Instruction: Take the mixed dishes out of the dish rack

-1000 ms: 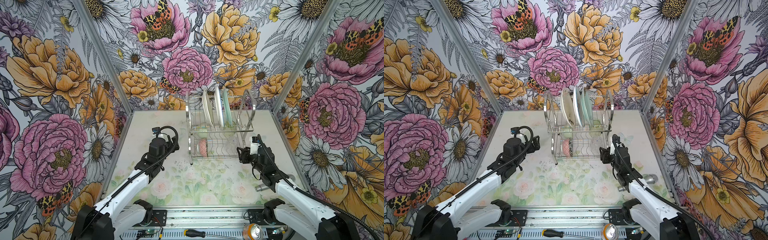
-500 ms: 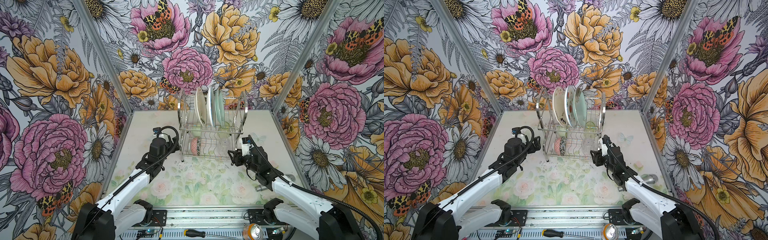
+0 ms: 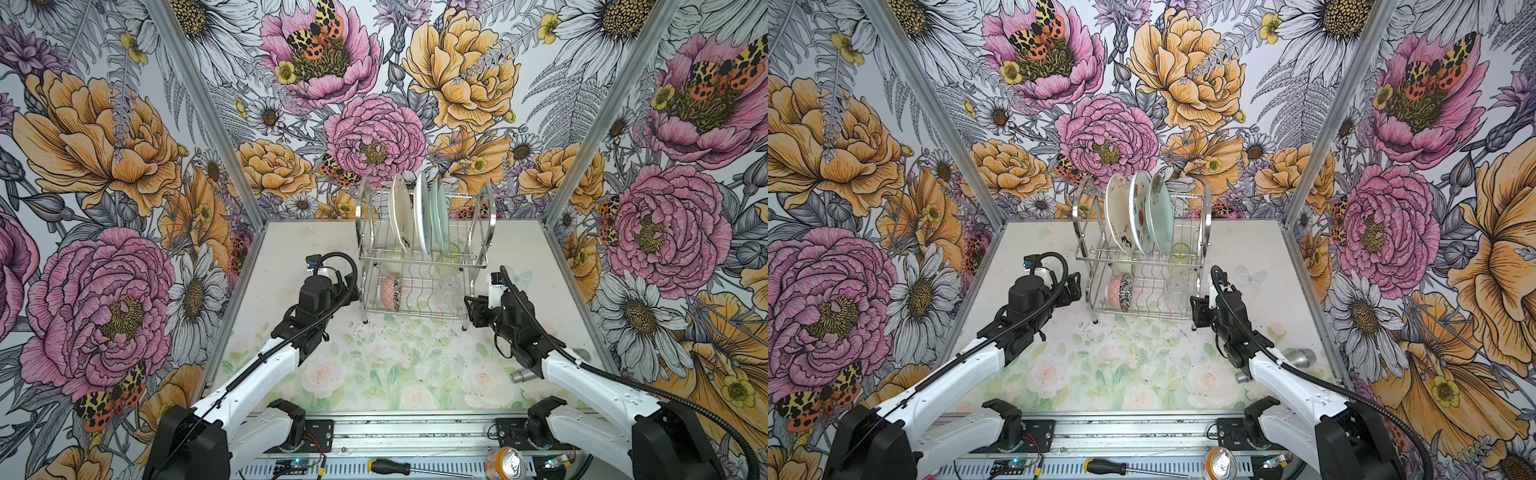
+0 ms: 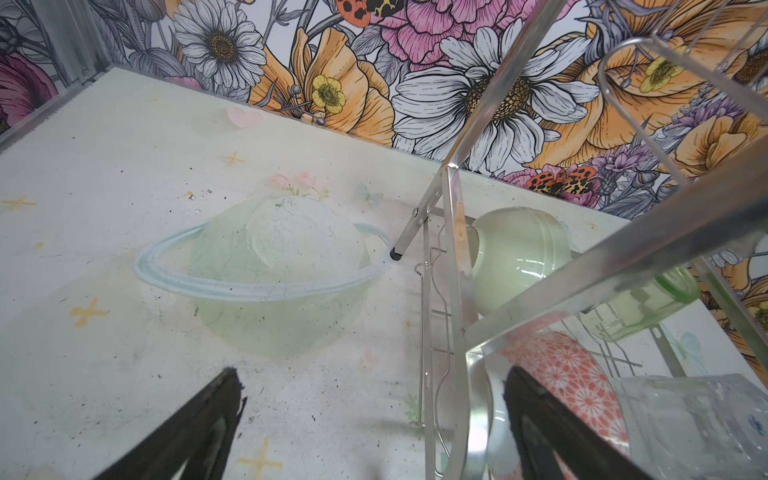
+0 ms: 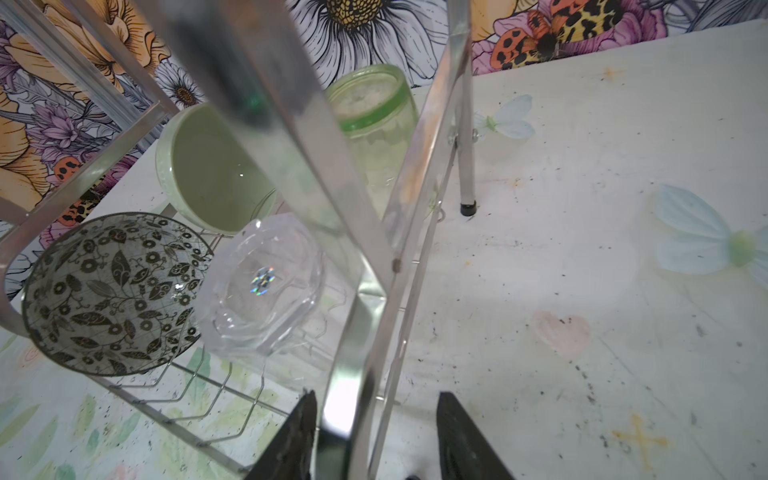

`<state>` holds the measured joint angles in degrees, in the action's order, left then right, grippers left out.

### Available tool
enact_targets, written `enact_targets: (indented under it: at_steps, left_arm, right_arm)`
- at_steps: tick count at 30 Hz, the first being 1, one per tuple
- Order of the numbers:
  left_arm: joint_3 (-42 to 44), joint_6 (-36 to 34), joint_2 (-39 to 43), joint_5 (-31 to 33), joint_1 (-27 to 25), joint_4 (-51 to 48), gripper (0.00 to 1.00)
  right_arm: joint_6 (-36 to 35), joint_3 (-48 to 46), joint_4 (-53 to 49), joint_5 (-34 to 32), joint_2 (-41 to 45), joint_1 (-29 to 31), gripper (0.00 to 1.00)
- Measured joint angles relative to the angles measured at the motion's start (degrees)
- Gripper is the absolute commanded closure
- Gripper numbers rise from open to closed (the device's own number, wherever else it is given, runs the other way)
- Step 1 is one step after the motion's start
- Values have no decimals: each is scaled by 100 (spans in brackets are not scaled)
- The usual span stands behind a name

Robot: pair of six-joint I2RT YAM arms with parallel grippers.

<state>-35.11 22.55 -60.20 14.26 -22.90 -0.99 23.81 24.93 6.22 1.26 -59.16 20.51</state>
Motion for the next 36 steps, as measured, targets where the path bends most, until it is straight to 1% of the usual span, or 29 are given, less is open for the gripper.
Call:
enact_targets:
  at_steps: [5,10,15,19,24,26,29,31,36]
  left_arm:
    - [2,0,28,0,33,0,1]
    - [11,0,63,0,42,0,1]
    - [33,-2,149,0,59,-4,1]
    - [46,-2,262,2,63,-2,1]
    - [101,2,278,0,66,-4,1]
    - [103,15,278,-2,66,-2,1]
    - [103,66,278,-24,66,-2,1]
    - [103,109,278,-44,66,-2,1]
    - [133,151,306,-68,66,0,1]
  right_arm:
    - [15,35,-22,293,-13,-358,55]
    - [-155,358,-221,308,-273,-678,55]
    - [-304,621,-398,398,-365,-824,45]
    - [-289,560,-516,621,55,-861,38]
    - [-212,334,-570,1075,1062,-861,36]
    - [-192,317,-579,1368,1255,-857,36]
    - [-179,317,-584,1784,1311,-756,37]
    - [-199,317,-612,1969,1296,-575,37]
    - [-245,317,-608,2133,1123,37,38]
